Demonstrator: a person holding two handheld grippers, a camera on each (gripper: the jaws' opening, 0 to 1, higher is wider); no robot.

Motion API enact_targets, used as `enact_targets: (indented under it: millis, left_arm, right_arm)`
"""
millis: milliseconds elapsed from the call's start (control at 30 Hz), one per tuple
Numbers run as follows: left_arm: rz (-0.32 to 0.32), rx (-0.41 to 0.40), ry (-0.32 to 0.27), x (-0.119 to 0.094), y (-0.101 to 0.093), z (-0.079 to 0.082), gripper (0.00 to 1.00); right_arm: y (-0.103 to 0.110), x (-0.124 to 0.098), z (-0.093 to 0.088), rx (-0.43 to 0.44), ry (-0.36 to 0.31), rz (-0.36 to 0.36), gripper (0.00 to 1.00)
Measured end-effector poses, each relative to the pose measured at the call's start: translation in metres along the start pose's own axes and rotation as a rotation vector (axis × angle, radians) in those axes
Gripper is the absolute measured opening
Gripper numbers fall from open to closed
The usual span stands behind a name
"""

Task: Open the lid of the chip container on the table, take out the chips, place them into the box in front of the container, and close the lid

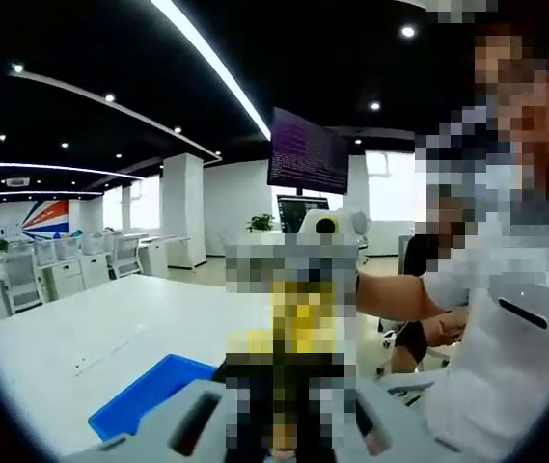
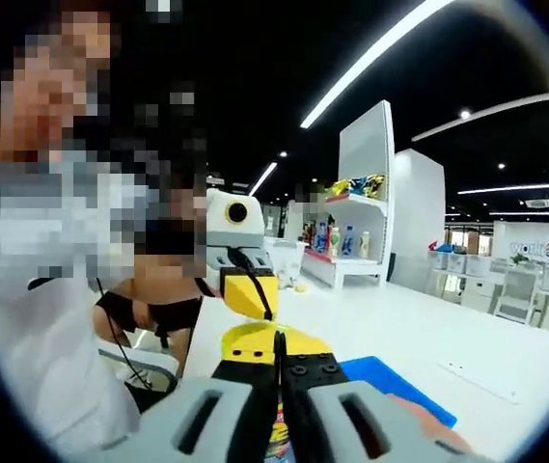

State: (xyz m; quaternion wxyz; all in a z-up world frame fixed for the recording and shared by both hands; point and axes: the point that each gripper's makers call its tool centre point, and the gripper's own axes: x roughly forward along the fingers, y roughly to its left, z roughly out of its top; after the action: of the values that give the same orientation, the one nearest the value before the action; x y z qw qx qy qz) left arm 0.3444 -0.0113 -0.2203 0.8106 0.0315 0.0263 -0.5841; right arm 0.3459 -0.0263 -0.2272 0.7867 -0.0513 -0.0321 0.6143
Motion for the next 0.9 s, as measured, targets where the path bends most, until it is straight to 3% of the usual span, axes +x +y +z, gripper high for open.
enact_targets:
  millis: [267, 667, 900]
  left_arm:
    - [-0.02, 0.002, 0.046, 0.005, -0.004, -0.004, 0.02]
    - [-0.042, -0.046, 0.062, 0.005, -0.001, -0.012, 0.02]
    - [-0.025, -0.005, 0.078, 0.004, 0.001, -0.014, 0.02]
  right_arm:
    - [0.002, 0.003, 0.001, -0.008, 0.009, 0.014, 0.02]
    - [0.006, 0.005, -0.008, -0.022, 0.046, 0.034, 0.02]
    - [0.005, 0.006, -0.008, -0.026, 0.049, 0.039, 0.02]
